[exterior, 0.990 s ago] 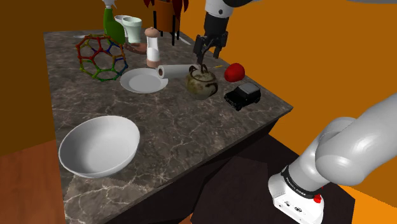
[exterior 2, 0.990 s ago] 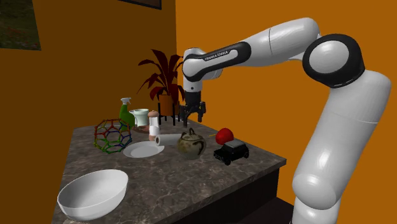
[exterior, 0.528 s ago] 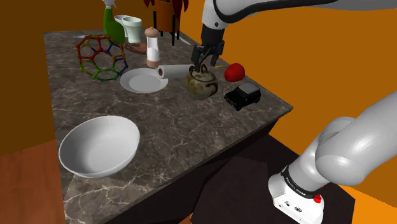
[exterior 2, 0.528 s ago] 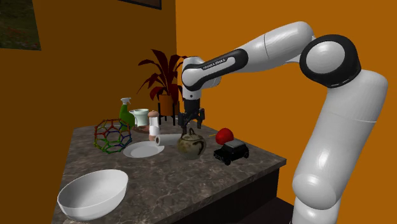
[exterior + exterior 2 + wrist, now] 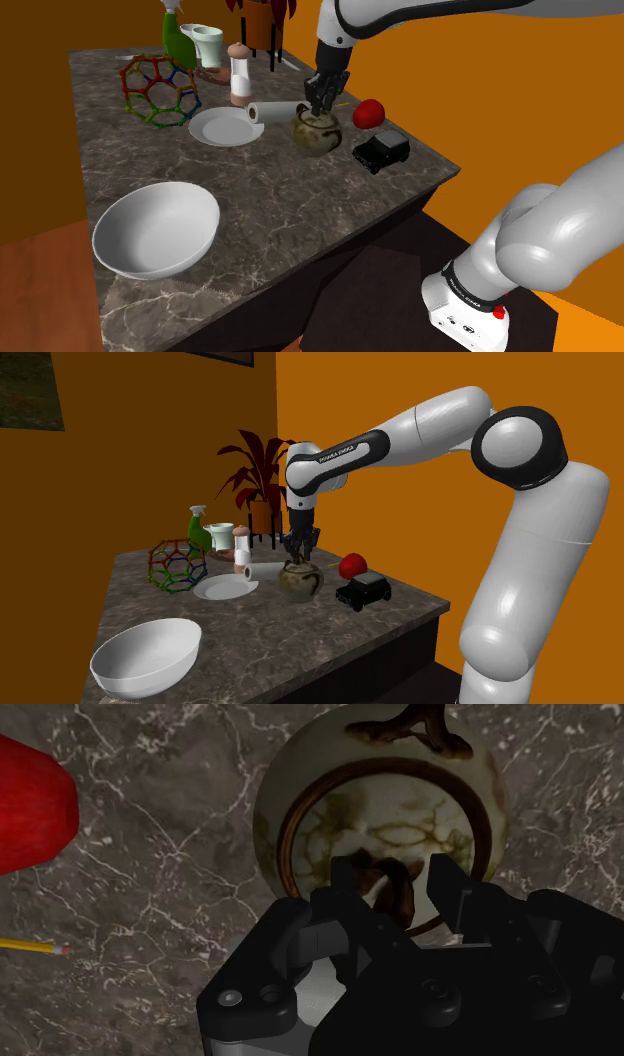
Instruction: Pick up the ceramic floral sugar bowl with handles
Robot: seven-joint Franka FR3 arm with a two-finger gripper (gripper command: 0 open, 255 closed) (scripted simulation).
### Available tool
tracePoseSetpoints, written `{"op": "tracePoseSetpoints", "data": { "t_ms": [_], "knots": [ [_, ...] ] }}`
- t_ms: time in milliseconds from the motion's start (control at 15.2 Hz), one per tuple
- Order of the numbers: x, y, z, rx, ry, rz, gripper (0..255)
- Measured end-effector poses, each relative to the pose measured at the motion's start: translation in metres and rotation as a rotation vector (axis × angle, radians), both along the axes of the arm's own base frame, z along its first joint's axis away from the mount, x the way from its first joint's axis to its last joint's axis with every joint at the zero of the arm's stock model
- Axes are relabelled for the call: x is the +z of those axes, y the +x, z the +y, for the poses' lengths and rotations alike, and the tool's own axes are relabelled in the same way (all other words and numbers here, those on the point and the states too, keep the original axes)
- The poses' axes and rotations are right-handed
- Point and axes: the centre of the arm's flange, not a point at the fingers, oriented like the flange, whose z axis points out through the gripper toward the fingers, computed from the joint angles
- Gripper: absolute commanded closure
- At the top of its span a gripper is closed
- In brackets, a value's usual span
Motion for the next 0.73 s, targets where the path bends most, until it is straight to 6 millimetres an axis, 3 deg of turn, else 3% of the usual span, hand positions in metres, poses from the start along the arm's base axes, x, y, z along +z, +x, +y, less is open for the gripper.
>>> {"op": "tracePoseSetpoints", "data": {
  "t_ms": [264,726],
  "knots": [
    [0.002,0.000,0.000,0.001,0.000,0.003,255],
    [0.034,-0.001,-0.001,0.001,0.000,0.007,255]
  ]
}}
